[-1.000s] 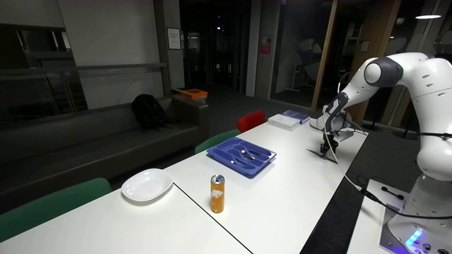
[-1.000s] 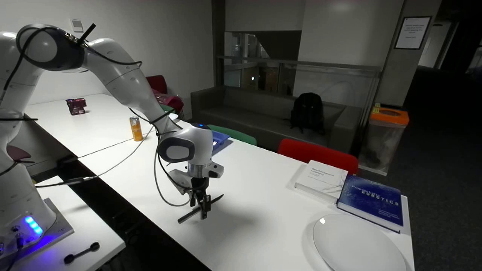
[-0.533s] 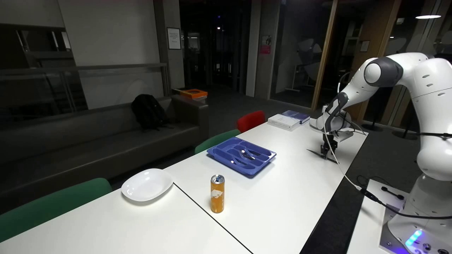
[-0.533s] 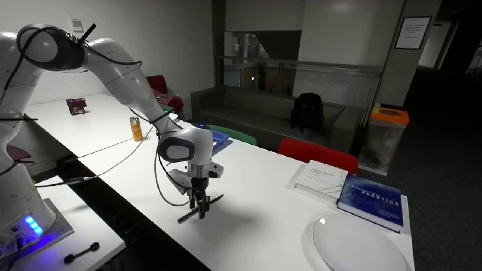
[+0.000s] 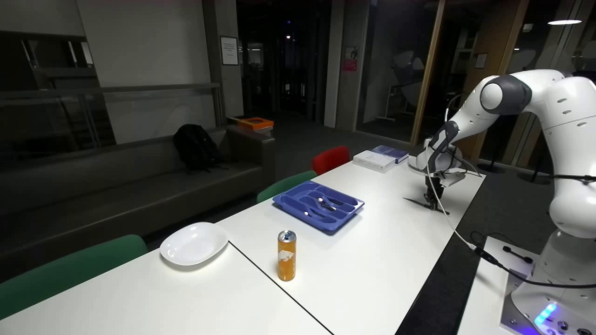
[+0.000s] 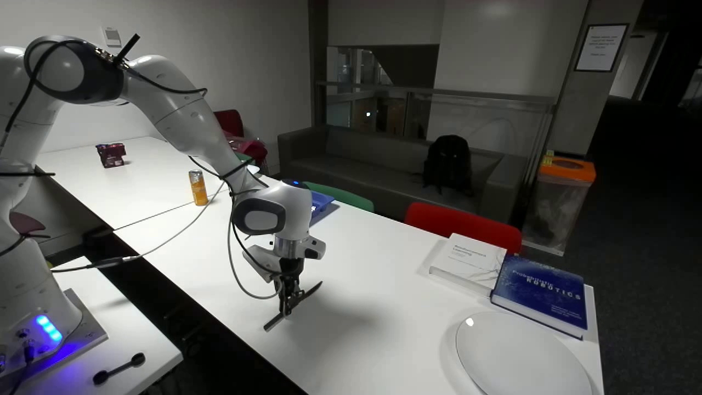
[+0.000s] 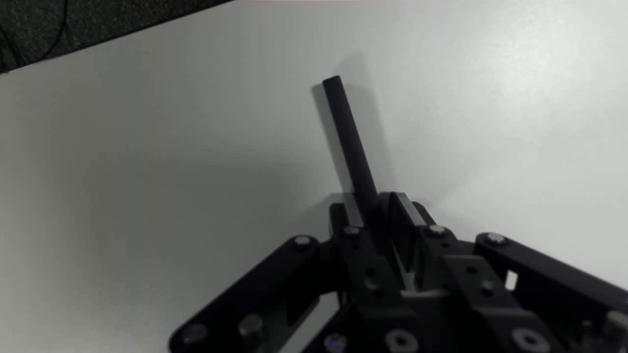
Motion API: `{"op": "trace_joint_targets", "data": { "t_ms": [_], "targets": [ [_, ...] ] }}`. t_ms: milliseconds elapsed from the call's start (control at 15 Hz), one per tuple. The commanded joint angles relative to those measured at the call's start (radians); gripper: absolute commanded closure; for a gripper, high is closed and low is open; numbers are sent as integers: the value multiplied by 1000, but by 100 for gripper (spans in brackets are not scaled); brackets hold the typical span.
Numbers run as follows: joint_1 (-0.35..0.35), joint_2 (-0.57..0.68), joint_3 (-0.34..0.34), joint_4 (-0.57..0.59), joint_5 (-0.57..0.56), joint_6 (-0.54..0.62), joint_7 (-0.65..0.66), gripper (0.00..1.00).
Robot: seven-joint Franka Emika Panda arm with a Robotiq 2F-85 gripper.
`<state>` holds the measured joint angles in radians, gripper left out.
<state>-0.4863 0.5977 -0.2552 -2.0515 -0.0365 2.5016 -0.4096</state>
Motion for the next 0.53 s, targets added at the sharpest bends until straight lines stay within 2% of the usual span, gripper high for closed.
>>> {"op": "trace_joint_targets", "data": {
  "t_ms": [0, 133, 467],
  "targets": [
    [-25, 7, 16, 33, -13, -50, -34, 100],
    [-26, 6, 16, 35, -14, -60, -39, 97],
    [-15, -28, 5, 8, -20, -55, -27, 97]
  ]
}}
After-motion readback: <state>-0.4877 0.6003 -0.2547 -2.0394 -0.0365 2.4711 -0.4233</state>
